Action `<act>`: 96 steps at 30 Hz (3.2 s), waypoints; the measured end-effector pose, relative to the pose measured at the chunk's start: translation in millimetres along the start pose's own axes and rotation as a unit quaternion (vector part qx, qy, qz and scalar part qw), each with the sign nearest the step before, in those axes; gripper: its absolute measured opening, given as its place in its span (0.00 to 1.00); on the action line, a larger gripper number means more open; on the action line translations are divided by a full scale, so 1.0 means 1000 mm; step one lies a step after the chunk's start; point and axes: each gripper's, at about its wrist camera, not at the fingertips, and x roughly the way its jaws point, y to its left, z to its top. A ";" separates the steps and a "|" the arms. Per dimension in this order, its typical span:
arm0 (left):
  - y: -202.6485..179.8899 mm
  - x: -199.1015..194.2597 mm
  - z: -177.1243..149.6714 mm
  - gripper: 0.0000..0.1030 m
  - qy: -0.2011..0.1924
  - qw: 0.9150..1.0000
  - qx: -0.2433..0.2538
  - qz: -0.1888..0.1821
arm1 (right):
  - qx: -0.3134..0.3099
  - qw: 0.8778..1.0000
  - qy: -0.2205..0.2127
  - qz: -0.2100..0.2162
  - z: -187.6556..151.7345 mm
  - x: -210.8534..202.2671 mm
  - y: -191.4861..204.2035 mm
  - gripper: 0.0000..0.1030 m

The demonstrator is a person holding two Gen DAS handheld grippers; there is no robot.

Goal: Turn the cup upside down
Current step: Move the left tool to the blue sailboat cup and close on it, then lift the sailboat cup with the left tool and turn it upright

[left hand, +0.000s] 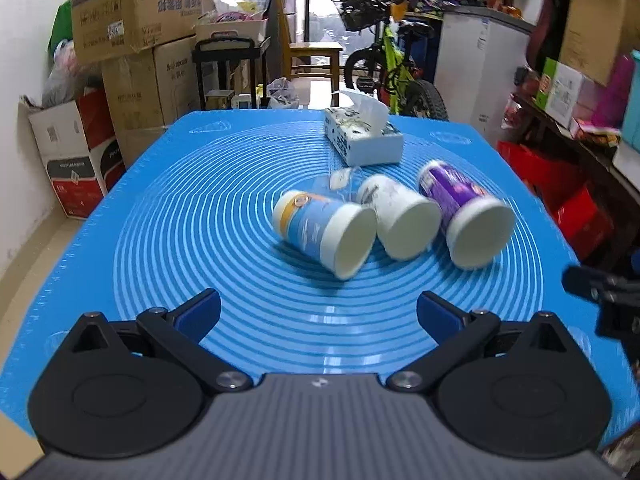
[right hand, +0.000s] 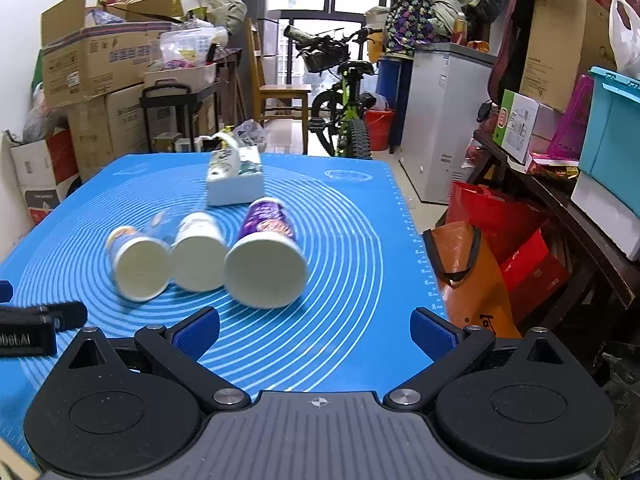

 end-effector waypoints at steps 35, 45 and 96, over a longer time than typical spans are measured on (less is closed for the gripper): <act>0.026 0.112 0.058 0.74 0.121 0.980 -0.155 -0.028 | 0.028 1.000 0.012 -0.007 0.006 0.077 -0.024 0.98; 0.027 0.069 0.044 0.67 0.150 0.981 -0.093 -0.079 | 0.023 1.000 0.013 0.002 0.003 0.063 -0.012 0.98; 0.044 0.028 -0.059 0.59 -0.006 0.999 -0.042 -0.014 | 0.000 0.999 0.031 0.008 -0.021 0.033 0.021 0.98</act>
